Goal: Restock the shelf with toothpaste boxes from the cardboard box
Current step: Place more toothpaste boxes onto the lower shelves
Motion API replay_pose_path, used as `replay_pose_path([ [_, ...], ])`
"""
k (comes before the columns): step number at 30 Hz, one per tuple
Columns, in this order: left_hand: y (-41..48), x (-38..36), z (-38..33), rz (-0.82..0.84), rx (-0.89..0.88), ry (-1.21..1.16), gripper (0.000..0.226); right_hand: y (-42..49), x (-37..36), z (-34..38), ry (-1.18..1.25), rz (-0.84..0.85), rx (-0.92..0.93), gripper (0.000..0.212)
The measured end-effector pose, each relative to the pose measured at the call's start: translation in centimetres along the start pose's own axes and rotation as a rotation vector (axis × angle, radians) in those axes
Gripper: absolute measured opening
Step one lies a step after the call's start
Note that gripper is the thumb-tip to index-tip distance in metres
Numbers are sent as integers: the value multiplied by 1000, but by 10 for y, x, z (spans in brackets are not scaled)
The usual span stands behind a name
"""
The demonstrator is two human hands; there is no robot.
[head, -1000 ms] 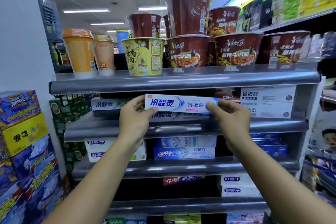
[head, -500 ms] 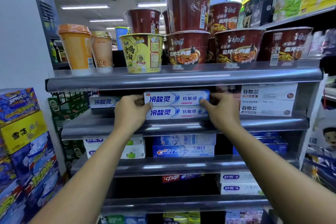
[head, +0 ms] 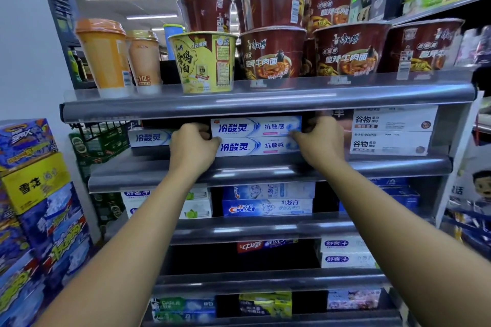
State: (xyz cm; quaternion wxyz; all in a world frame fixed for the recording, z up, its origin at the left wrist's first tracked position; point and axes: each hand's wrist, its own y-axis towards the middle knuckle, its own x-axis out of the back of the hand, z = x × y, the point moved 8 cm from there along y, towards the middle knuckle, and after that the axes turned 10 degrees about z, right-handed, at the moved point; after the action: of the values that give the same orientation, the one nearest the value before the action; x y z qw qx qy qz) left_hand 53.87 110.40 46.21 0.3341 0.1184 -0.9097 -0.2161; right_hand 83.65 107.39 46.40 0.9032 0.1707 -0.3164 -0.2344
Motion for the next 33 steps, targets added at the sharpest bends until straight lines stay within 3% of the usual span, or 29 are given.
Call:
replay_pose_path([
  [5,-87,13,-9,-239,-395,-186,24,-80,26,-6,287,-153,312,23],
  [7,-129,-3,-2,-217,-510,-224,18,-117,15,-24,346,-92,375,16],
  [9,-166,-45,20,-75,-491,-267,17,-148,-12,-64,381,32,319,14],
  [12,-227,-132,82,252,-246,-351,21,-196,-60,-159,450,185,48,20],
  [16,-344,-264,206,613,298,-406,30,-304,-132,-333,427,335,-488,22],
  [21,-530,-393,355,877,759,-185,29,-499,-205,-523,460,491,-1200,10],
  [23,-602,-435,407,999,905,-81,20,-571,-223,-579,419,499,-1420,15],
  [25,-669,-477,458,1093,1027,-12,18,-630,-242,-627,398,535,-1542,13],
  [28,-747,-533,524,1197,1179,70,44,-692,-266,-679,398,527,-1664,1],
  [30,-786,-565,560,1161,1293,65,54,-723,-287,-705,418,556,-1697,5],
  [33,-816,-607,601,1159,1234,176,63,-753,-314,-726,497,571,-1709,7],
])
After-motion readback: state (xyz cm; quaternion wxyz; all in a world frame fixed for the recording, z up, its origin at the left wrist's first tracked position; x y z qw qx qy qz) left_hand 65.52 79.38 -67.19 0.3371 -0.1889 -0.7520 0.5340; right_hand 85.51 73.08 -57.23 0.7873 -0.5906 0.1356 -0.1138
